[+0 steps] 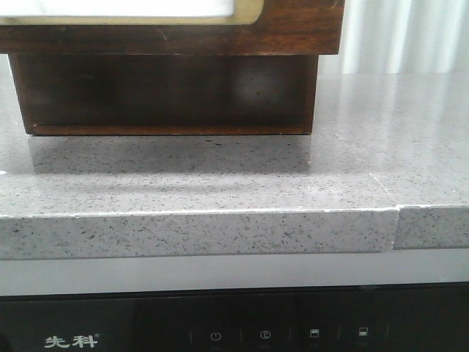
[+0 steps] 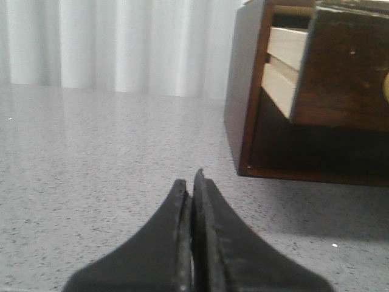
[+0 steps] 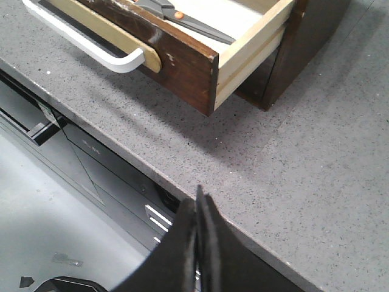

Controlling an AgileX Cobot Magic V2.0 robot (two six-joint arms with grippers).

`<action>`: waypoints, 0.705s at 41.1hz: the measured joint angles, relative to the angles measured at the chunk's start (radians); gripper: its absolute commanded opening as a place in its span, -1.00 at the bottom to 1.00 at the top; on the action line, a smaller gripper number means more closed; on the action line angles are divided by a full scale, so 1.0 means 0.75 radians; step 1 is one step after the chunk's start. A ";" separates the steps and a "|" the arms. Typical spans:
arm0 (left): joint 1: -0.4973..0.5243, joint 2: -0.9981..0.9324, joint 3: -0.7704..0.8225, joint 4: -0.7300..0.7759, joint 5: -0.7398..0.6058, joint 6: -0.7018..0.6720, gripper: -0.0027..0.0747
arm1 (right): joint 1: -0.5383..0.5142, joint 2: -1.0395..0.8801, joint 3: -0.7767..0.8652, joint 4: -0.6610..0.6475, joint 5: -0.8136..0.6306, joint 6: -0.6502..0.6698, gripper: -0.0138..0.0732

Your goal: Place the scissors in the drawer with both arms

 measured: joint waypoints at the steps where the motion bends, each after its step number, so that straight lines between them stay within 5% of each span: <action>1: -0.005 0.000 0.000 0.000 0.000 0.000 -0.98 | 0.000 0.000 0.000 0.000 0.000 0.000 -0.84; 29: -0.015 0.000 0.000 0.000 -0.001 0.000 -0.98 | 0.000 0.000 0.000 0.000 0.002 0.000 -0.84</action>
